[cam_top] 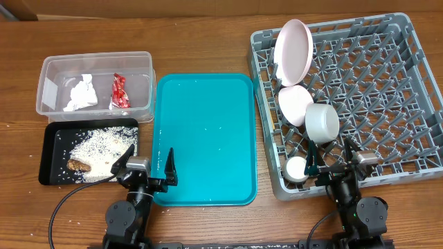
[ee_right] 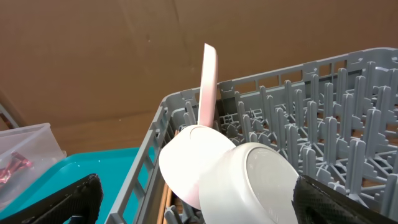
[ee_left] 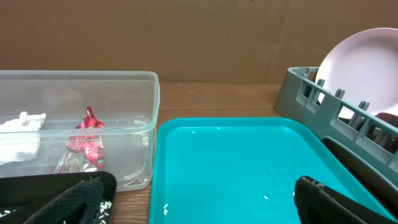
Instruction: Sort waste into correct bins and load items into the dishwasher
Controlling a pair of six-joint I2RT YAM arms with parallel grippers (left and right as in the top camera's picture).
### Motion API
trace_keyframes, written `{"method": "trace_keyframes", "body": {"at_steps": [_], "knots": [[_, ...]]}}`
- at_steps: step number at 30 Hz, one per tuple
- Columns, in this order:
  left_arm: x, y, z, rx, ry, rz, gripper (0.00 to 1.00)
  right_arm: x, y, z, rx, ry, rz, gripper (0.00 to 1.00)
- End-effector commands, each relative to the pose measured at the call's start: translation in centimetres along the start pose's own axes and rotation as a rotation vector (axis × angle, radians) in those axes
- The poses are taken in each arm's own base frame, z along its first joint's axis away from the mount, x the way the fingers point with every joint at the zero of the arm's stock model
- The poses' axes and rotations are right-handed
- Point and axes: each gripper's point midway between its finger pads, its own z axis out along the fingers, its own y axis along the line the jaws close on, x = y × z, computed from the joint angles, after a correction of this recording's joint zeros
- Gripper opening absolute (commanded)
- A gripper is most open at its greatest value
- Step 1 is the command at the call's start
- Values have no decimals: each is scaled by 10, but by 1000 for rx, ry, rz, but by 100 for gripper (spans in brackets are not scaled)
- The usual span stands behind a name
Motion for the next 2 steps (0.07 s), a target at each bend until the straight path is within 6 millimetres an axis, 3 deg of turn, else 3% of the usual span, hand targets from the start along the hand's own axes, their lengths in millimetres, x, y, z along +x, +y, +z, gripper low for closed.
{"method": "trace_keyframes", "body": {"at_steps": [1,2], "knots": [[1,0,0,0,-1,25,100,1,-1,0,1,-6,-7,100],[1,0,0,0,-1,26,100,1,-1,0,1,-6,-7,100]]}}
